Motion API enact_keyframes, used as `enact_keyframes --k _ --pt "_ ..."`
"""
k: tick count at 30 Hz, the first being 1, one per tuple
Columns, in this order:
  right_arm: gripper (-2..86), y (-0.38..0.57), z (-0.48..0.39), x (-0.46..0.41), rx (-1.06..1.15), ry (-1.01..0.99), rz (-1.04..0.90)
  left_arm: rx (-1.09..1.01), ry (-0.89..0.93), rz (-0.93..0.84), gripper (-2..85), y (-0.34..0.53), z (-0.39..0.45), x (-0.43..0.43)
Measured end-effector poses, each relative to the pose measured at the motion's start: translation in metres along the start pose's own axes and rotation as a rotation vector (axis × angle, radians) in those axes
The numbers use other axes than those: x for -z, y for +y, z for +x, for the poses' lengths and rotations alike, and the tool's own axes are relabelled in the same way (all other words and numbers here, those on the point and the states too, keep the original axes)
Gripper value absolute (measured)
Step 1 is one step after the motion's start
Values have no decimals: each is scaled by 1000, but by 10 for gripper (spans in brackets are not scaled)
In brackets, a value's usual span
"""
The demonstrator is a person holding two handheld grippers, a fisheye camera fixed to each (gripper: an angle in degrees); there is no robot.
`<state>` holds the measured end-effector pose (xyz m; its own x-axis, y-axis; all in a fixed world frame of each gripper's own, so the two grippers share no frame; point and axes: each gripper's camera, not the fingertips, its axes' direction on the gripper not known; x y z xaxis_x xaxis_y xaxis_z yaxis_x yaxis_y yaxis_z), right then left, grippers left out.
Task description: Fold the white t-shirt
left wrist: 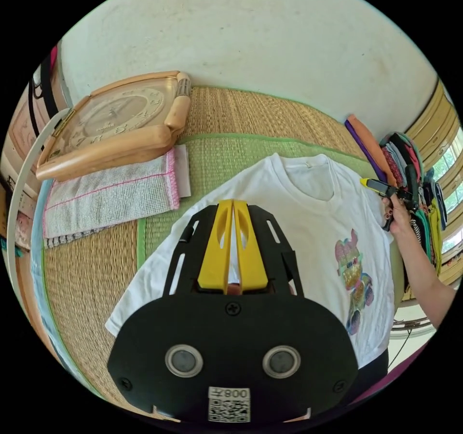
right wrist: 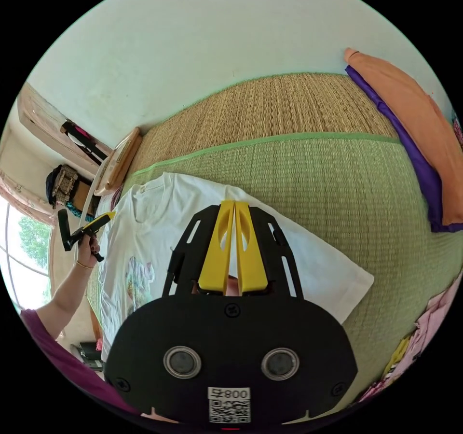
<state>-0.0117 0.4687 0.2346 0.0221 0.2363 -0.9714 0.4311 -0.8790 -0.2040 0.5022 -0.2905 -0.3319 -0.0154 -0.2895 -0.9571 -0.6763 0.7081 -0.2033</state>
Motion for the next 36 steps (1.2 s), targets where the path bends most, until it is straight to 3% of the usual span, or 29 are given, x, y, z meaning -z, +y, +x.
enact_keyframes --k 3,7,13,17,20,29,34,36 --pt "1 20 -13 19 61 -16 8 -21 11 16 1 16 3 21" --pt "0 68 -24 38 112 38 -39 -30 -121 -65 1 35 -6 20" --pt "0 127 -14 70 43 63 -28 51 -41 21 1 61 -27 75" --pt "0 160 -5 76 -5 127 -45 46 -10 -21 2 108 -23 101" --pt "0 167 5 78 -24 71 -27 38 -90 -125 2 136 -25 99" --pt "0 169 11 91 -84 63 -13 61 -164 -123 1 136 -38 122" --pt "0 163 7 90 -75 59 -7 54 -150 -32 1 155 -19 150" --pt "0 161 10 81 -70 80 -36 65 -172 -85 1 159 -22 142"
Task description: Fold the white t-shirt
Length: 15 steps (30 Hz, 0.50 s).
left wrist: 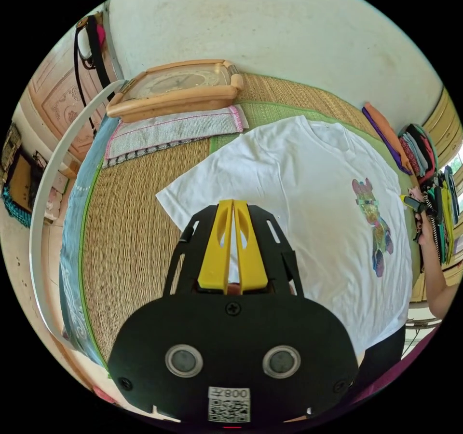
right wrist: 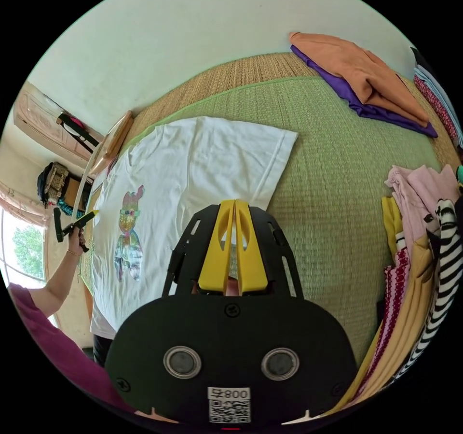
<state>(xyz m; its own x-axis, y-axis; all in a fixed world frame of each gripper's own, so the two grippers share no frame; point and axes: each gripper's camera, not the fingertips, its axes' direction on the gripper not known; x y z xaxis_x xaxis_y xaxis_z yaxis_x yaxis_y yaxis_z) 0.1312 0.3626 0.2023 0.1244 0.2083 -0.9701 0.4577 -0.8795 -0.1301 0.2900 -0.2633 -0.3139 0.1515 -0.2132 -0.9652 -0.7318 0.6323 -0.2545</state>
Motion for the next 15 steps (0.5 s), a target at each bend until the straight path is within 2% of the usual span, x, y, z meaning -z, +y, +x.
enact_keyframes --k 3,8,10,15 --pt "0 1 13 2 -41 -61 22 33 -7 -4 1 5 -13 2" --pt "1 8 9 18 -49 -32 51 100 0 22 1 18 -24 28" --pt "1 8 -1 25 -18 -33 73 75 97 86 1 25 -17 49" --pt "1 -27 -49 11 116 -52 60 -45 145 90 1 11 16 52"
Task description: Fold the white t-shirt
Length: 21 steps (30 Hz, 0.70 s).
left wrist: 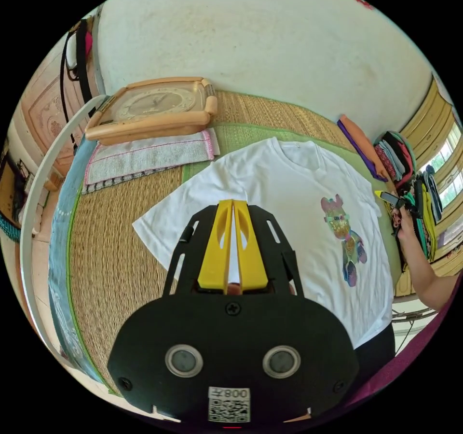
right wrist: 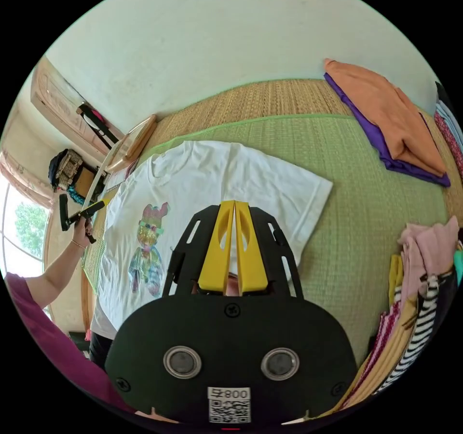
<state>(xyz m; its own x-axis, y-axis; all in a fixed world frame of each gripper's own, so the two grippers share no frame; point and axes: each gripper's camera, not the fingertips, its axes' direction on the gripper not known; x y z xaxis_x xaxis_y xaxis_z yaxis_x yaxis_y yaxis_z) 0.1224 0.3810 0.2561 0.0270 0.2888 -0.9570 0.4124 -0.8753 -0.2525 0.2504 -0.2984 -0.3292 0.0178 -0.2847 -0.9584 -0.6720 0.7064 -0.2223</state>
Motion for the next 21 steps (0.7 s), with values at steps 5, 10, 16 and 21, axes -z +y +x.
enact_keyframes --k 5,10,16,21 --pt "0 -70 -38 -61 96 9 -50 -41 1 -25 1 -28 17 -30" --pt "-1 -110 -44 -107 79 70 -89 -75 -71 -59 1 -42 22 -52" --pt "0 -114 -38 -103 79 26 -61 -61 -43 -45 1 -31 18 -37" --pt "0 -115 -63 -95 155 -42 -18 -101 47 11 1 -13 30 -18"
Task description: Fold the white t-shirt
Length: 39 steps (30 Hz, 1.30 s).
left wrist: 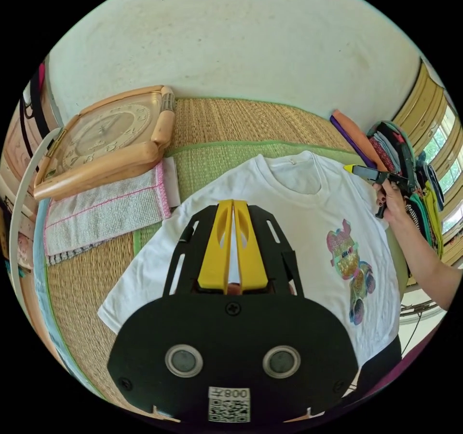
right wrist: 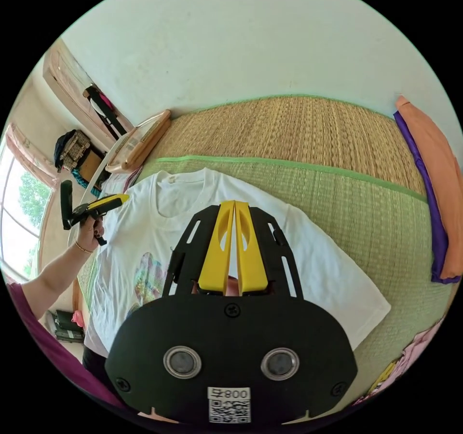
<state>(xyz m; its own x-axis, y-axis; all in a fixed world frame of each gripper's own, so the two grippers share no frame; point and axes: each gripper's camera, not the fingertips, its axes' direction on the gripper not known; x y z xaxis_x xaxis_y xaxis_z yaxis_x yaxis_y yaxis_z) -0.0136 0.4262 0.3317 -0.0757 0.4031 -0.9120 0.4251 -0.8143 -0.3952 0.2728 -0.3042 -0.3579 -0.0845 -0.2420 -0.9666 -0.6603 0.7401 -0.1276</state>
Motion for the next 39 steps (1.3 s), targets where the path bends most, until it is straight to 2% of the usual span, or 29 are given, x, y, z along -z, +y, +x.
enact_keyframes --k 6,10,12,19,26,34,39 --pt "1 -38 -9 -50 7 -20 -126 -5 -57 -61 1 2 -1 -13" --pt "2 -35 -1 -40 -24 -55 -104 20 -61 -61 1 15 -8 5" --pt "2 -24 -4 -21 -2 -61 -80 23 -6 -30 1 31 -10 25" --pt "12 103 -20 79 55 -162 -104 56 128 -53 5 166 -18 122" --pt "44 266 -13 161 -154 -201 -198 215 200 -240 26 324 -14 180" --pt "78 380 -10 223 -337 -242 -206 465 351 -254 73 464 -4 229" --pt "92 430 6 244 -429 -246 -203 563 461 -242 91 514 -5 235"
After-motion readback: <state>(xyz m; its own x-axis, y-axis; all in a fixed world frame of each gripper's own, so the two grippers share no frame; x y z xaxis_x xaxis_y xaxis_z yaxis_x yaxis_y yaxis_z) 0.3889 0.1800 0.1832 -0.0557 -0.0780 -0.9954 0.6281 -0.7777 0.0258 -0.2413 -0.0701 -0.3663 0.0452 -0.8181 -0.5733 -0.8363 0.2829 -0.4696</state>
